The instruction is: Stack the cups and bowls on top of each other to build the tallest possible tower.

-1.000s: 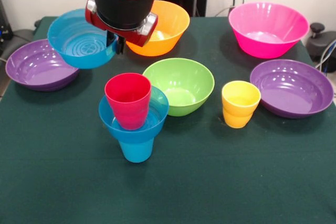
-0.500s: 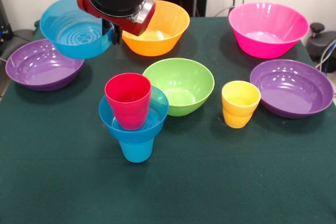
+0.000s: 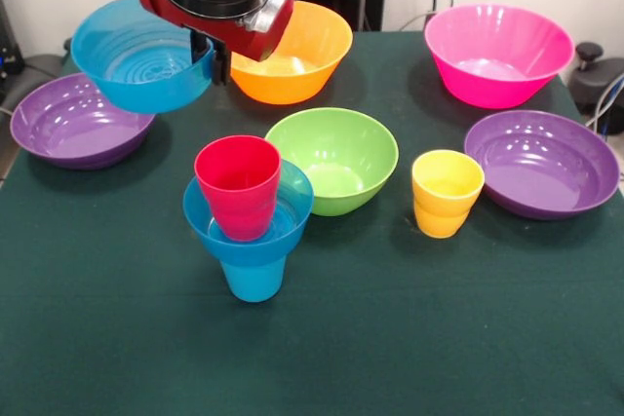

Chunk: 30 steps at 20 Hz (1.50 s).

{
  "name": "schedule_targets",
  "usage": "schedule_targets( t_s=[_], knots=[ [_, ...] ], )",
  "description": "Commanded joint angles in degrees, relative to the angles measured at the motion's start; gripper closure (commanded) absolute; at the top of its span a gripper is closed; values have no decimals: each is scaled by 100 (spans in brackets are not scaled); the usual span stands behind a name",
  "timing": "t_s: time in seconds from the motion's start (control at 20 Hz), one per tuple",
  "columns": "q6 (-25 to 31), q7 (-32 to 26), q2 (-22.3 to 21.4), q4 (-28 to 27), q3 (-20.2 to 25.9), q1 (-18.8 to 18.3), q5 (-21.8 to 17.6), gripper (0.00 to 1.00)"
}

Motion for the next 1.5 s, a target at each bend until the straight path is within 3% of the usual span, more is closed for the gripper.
schedule_targets(
  t_s=[0.05, 0.45, 0.75, 1.15, 1.5],
  knots=[
    [-181, 403, 271, -275, 398, 155, 143, 100],
    [-430, 501, 309, -199, 327, 228, 272, 100],
    [-327, 519, 522, -567, 324, 247, 304, 100],
    [-509, 672, 532, -476, 244, 315, 426, 100],
    [-304, 715, 855, -966, 258, 388, 398, 100]
  ],
)
